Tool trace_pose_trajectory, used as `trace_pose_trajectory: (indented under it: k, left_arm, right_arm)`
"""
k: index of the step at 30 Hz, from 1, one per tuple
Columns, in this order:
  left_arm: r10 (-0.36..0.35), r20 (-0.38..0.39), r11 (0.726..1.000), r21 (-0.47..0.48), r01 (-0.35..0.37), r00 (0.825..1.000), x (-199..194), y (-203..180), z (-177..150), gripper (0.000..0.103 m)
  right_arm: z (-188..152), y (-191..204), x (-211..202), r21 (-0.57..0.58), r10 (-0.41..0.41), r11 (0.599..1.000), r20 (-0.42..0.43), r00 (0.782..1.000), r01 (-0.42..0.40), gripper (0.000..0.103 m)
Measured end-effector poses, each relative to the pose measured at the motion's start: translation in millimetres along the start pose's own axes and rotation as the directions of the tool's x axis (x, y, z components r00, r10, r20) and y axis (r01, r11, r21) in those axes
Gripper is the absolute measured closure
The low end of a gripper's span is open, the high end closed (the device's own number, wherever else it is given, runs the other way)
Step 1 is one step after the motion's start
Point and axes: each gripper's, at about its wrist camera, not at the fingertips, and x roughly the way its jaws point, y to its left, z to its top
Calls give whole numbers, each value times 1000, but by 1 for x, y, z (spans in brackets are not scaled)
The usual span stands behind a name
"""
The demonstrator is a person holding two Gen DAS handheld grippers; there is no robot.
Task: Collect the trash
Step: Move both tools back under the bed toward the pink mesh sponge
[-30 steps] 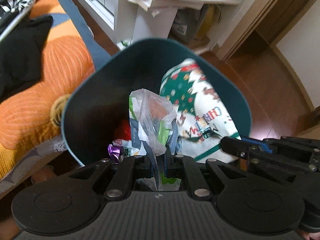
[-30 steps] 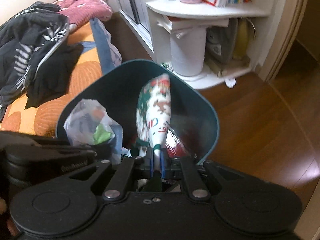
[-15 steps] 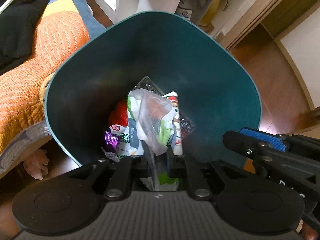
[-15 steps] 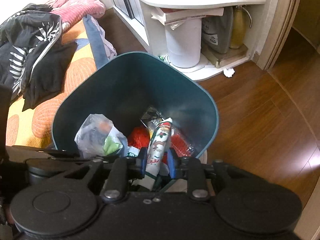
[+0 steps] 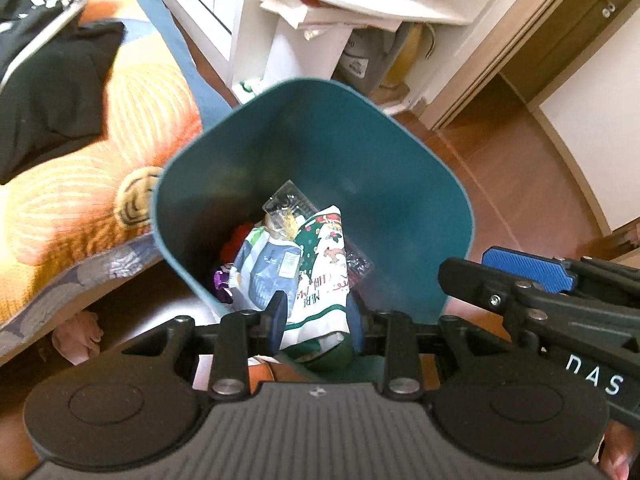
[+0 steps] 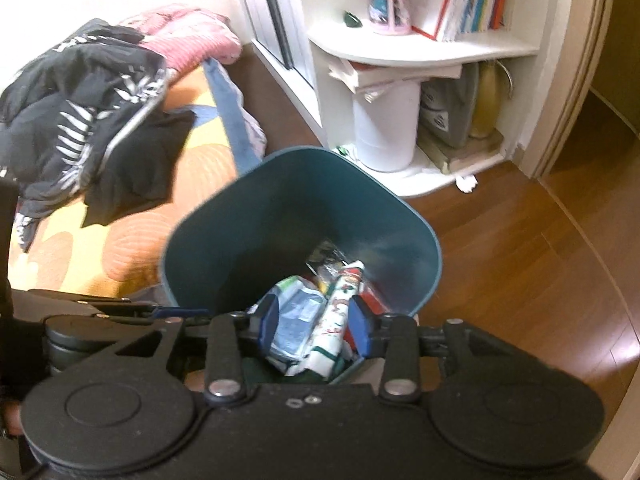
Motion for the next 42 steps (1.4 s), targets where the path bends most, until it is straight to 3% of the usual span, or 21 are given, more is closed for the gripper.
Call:
trace_pose_trajectory:
  k: [11,23,25,27,28,34,36,42]
  left_arm:
    - [9,134,999,-52,-2,991,-86,36,-30,72]
    - [112,260,990,-115,-85,959,-179,106,-89,72]
    - [125,274,985,-145,-88,953,-191,121,-101,65]
    - [154,298,979,-174,-105,942,-201,133,-113,35]
    - [177,318,975,-186,-121,932,-207,140,-120,32]
    - [242,320,954,-249,-165,916,-216,184,-149,27]
    - [276,320,939,-290,-184,906,-213,204,-158,21]
    - [359,255,885,-397,-241,898,-175,272,-179,20]
  right_arm:
    - [-6,53,-48,-77,109,992,67,992,-104,55]
    - [-18,133,-75,-193,216,961,81,973,-198,52]
    - [-22,147,-74,-213,234,953,72,970,-215,52]
    - [-27,162,-73,-234,266,941,63,962,-245,52]
    - [-29,169,-72,-249,281,933,58,958,-259,52]
    - [-50,214,-48,-331,347,885,-2,938,-328,51]
    - [-57,230,-33,-354,362,869,-23,932,-346,51]
    - [-79,265,25,-375,363,849,-95,927,-371,51]
